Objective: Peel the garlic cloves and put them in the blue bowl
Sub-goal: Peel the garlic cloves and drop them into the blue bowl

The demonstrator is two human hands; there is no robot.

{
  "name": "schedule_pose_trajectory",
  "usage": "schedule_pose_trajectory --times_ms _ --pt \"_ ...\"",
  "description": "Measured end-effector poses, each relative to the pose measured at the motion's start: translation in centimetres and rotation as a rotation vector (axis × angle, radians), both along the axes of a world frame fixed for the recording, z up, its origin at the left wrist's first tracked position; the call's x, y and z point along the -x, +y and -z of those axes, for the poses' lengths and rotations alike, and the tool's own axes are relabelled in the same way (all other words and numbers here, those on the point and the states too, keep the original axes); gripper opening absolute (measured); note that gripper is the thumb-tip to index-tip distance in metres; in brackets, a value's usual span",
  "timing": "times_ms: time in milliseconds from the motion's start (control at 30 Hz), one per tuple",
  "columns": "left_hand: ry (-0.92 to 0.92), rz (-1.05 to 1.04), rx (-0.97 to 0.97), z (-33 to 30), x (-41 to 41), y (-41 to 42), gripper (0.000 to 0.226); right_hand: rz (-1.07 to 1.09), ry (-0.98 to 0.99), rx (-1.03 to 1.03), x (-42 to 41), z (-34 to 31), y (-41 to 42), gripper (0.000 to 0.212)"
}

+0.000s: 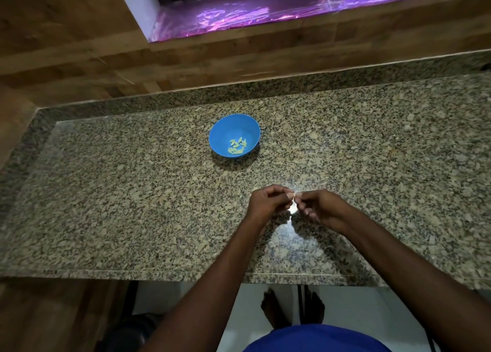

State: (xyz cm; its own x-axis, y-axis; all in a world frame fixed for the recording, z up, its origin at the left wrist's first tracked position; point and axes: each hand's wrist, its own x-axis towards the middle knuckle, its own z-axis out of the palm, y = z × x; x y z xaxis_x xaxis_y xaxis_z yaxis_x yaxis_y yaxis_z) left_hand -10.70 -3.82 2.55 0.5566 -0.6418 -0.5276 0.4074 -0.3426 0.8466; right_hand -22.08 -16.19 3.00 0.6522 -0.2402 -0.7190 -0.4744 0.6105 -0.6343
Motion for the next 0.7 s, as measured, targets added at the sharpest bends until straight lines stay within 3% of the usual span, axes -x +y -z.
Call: schedule_pose_trajectory --times_ms 67,200,267,333,500,600,700 --pt "0.008 0.004 -0.029 0.3 -0.1 0.1 0.005 -0.042 -0.037 0.159 0.3 -0.3 0.2 0.029" --pt "0.029 -0.007 -0.107 0.5 0.0 0.0 0.005 -0.244 0.04 0.981 0.4 0.6 0.6 0.023" --pt "0.037 -0.019 -0.125 0.5 0.0 -0.3 0.007 -0.205 0.098 1.121 0.3 1.0 1.0 0.014" --pt "0.041 -0.028 -0.148 0.4 0.1 -0.4 0.008 -0.083 0.091 1.071 0.4 1.3 1.4 0.008" --pt "0.061 -0.046 -0.198 1.0 0.4 -0.3 0.01 0.143 0.045 0.685 1.1 2.0 1.6 0.01" --pt "-0.082 0.033 -0.224 1.5 0.3 -0.1 0.011 0.166 0.001 0.548 1.7 2.3 1.5 0.006" --pt "-0.214 0.068 -0.245 1.7 0.5 0.3 0.011 0.16 0.019 0.538 2.0 2.7 1.3 0.009"
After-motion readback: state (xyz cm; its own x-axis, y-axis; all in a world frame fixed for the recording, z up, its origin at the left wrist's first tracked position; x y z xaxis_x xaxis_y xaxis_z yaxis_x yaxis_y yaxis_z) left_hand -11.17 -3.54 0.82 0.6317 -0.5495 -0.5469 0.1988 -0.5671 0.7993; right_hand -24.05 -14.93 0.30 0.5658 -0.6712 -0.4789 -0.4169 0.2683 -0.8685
